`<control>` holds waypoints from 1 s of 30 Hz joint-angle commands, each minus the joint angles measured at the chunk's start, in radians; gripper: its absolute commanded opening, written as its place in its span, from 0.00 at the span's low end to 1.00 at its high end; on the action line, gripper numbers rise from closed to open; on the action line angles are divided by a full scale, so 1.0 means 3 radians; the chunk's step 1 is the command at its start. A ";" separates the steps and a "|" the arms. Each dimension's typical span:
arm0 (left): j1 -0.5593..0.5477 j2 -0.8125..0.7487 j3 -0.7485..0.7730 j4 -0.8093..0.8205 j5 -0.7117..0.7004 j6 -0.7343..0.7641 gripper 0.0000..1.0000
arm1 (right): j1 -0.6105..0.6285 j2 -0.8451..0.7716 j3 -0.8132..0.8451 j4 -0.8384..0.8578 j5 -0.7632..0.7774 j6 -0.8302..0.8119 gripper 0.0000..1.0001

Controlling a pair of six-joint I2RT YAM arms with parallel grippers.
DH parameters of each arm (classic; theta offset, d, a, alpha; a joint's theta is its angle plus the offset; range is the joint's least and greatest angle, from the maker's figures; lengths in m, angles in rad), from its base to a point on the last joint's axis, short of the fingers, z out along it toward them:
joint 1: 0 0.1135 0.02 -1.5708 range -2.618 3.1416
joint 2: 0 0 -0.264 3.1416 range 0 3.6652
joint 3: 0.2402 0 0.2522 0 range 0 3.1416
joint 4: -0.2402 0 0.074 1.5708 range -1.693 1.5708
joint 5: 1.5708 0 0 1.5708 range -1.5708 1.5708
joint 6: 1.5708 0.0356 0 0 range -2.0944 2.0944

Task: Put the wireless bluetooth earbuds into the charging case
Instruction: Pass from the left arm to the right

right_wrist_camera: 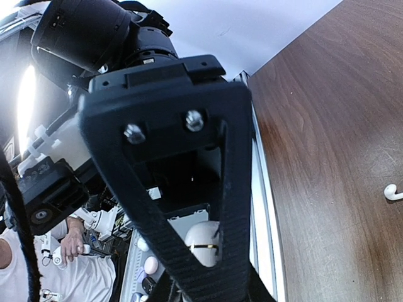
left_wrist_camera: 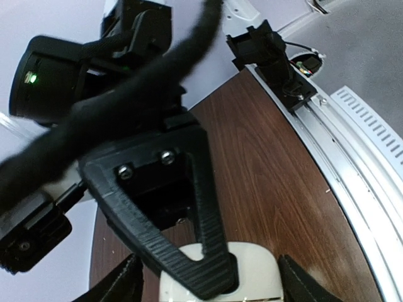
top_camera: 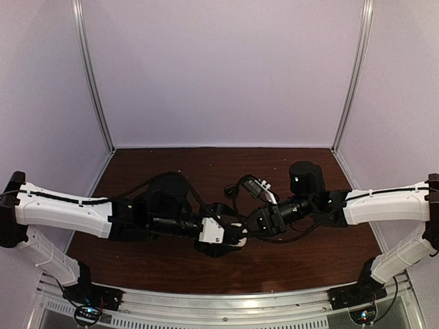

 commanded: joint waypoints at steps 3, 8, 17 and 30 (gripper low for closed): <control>0.0006 -0.0321 -0.0169 0.0614 -0.0582 -0.0380 0.94 | -0.0034 -0.0030 0.0052 0.0201 0.0018 0.0009 0.15; 0.0006 -0.0591 -0.0518 0.1195 -0.1362 -0.0727 0.98 | -0.0284 -0.0120 -0.0029 0.0750 0.0236 0.0285 0.13; 0.0011 -0.0508 -0.0549 0.1645 -0.1746 -0.1315 0.98 | -0.0401 -0.0281 -0.0214 0.1539 0.1471 0.0533 0.14; 0.0006 0.0066 -0.0182 0.1835 -0.1835 -0.1259 0.86 | -0.0031 -0.0233 -0.0383 0.1991 0.2238 0.0617 0.15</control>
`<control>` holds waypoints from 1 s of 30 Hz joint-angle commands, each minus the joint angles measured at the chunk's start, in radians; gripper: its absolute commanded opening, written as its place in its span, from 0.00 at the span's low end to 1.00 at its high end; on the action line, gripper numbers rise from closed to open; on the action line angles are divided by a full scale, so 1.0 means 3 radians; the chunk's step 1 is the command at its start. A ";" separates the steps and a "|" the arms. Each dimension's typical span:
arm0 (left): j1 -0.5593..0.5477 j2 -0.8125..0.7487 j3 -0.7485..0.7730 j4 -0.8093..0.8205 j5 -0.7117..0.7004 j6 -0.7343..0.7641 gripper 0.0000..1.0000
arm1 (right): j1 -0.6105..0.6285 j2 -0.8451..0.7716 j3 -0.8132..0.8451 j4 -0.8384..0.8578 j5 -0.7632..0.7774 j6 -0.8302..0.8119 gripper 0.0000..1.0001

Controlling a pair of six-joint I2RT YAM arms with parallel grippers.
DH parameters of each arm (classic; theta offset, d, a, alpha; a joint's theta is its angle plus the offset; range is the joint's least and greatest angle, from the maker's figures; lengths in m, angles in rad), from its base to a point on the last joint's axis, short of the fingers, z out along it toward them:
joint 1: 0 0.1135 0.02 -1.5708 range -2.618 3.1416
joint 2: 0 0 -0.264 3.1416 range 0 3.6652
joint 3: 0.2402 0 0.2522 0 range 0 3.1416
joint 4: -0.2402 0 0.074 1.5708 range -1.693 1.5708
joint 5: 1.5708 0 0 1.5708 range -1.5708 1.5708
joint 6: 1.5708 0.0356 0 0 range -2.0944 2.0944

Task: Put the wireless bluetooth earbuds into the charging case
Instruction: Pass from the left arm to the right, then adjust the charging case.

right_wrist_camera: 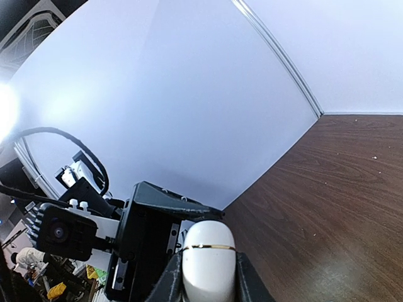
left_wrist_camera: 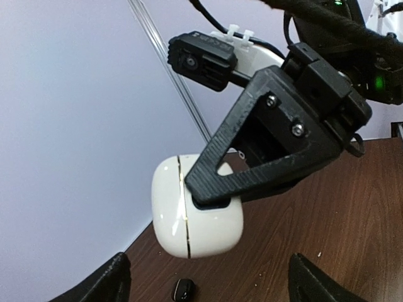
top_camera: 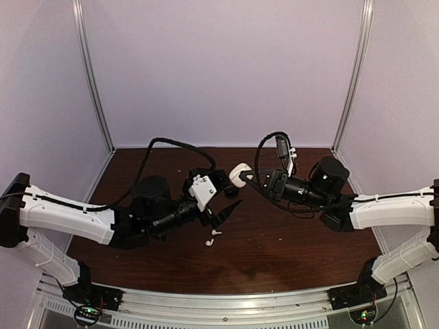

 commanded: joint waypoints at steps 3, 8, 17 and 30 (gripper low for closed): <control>0.0011 0.0172 0.0234 0.0203 -0.0104 -0.0038 0.81 | 0.0193 -0.0007 -0.0140 0.0348 0.0413 0.0038 0.15; 0.0009 0.0232 0.0289 0.0203 -0.0073 -0.0069 0.69 | 0.0251 0.0011 -0.0184 0.0422 0.0478 0.0034 0.16; 0.0011 0.0252 0.0280 0.0292 -0.0097 -0.0009 0.64 | 0.0293 0.0038 -0.0202 0.0352 0.0482 0.0011 0.16; 0.0009 0.0358 0.0435 0.0242 -0.0293 -0.0028 0.47 | 0.0370 0.0042 -0.0209 0.0326 0.0612 -0.0028 0.20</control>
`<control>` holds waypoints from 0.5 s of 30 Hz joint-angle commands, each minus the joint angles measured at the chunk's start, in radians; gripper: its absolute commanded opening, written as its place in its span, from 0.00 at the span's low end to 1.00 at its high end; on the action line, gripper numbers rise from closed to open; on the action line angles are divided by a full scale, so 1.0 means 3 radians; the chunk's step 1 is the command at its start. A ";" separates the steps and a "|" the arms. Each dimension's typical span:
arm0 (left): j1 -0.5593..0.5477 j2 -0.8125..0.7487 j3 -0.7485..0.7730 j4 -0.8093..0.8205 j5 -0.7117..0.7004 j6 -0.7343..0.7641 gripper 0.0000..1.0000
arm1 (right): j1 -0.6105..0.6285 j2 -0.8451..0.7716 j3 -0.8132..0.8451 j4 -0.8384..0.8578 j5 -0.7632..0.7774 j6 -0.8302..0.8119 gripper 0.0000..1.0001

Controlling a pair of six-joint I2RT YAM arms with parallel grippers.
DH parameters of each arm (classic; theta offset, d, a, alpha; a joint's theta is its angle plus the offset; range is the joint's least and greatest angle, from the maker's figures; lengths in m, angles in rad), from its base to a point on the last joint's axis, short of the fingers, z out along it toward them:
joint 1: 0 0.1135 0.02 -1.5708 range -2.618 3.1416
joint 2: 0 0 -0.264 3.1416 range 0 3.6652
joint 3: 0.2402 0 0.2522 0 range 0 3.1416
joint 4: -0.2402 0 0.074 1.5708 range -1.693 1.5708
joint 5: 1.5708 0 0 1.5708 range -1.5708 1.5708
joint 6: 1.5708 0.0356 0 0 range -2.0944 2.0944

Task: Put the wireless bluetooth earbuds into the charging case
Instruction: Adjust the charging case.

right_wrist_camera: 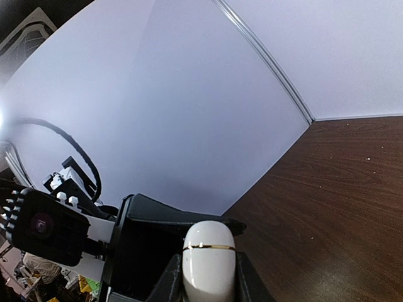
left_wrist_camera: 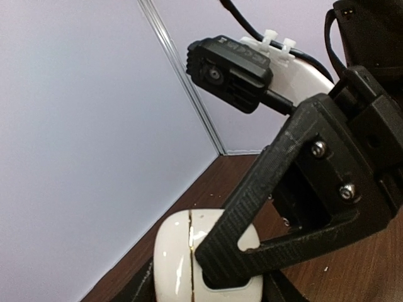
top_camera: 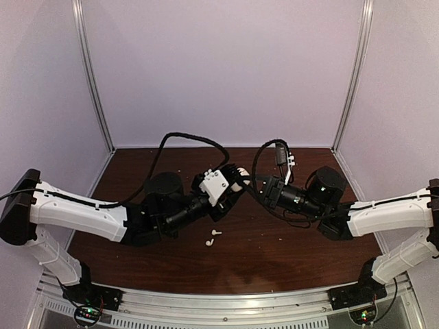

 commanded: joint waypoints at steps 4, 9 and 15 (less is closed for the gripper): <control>0.0017 -0.0109 -0.0027 0.0199 -0.0049 0.0113 0.38 | 0.0031 -0.0044 -0.0015 -0.0100 0.0082 -0.0086 0.24; 0.0020 -0.0275 -0.0160 0.0018 0.0320 0.0320 0.32 | -0.0031 -0.0040 0.0106 -0.0530 -0.0306 -0.0169 0.41; 0.0071 -0.0568 -0.0351 -0.0231 0.0905 0.0539 0.29 | -0.0158 -0.0080 0.0150 -0.0796 -0.0974 -0.0333 0.47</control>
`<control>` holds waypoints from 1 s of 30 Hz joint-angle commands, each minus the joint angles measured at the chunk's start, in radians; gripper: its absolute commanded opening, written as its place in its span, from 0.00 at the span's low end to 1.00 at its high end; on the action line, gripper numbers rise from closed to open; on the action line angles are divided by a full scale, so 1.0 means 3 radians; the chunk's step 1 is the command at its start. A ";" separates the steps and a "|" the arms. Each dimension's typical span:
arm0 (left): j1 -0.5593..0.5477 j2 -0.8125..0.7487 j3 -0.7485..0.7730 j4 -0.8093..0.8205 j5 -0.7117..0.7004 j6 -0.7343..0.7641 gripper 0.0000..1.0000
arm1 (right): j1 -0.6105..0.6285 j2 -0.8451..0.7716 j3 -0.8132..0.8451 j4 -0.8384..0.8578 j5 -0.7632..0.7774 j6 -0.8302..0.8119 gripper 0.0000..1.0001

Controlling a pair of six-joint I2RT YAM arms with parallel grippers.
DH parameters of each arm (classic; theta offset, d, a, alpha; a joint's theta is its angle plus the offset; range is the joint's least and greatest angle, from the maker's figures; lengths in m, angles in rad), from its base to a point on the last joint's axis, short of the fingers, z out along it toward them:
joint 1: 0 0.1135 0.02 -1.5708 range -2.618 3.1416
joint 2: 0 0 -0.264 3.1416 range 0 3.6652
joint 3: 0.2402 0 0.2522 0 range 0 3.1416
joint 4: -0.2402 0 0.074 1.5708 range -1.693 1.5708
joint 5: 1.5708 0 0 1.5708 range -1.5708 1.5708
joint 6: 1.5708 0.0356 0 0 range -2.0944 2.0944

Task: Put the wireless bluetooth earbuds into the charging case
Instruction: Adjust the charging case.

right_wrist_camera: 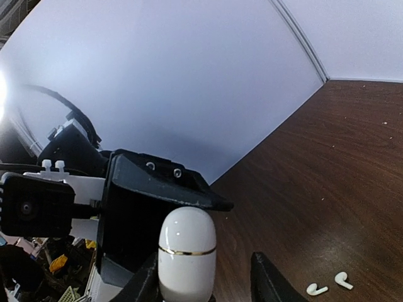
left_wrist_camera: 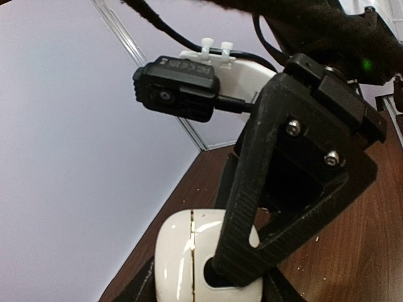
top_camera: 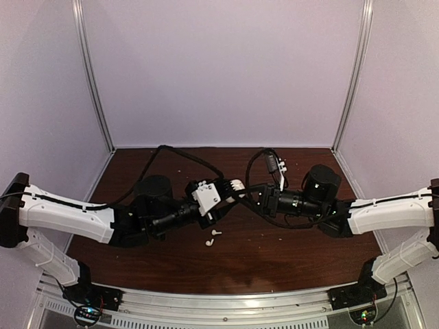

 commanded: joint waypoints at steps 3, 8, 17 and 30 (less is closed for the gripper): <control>0.0074 -0.0318 -0.0122 -0.0112 0.0660 0.0302 0.29 | -0.0089 -0.0061 0.0113 -0.0344 -0.0674 -0.0266 0.46; 0.0074 -0.0319 -0.0095 -0.0178 0.0663 0.0368 0.28 | -0.0088 0.0011 0.0193 -0.0421 -0.0808 -0.0328 0.38; 0.0074 -0.0251 -0.0030 -0.0240 0.0663 0.0496 0.28 | -0.0088 0.0066 0.0216 -0.0408 -0.0783 -0.0255 0.30; 0.0078 -0.0403 -0.0139 -0.0238 0.0610 0.0205 0.73 | -0.0211 -0.0076 0.0129 -0.0325 -0.0757 -0.0388 0.11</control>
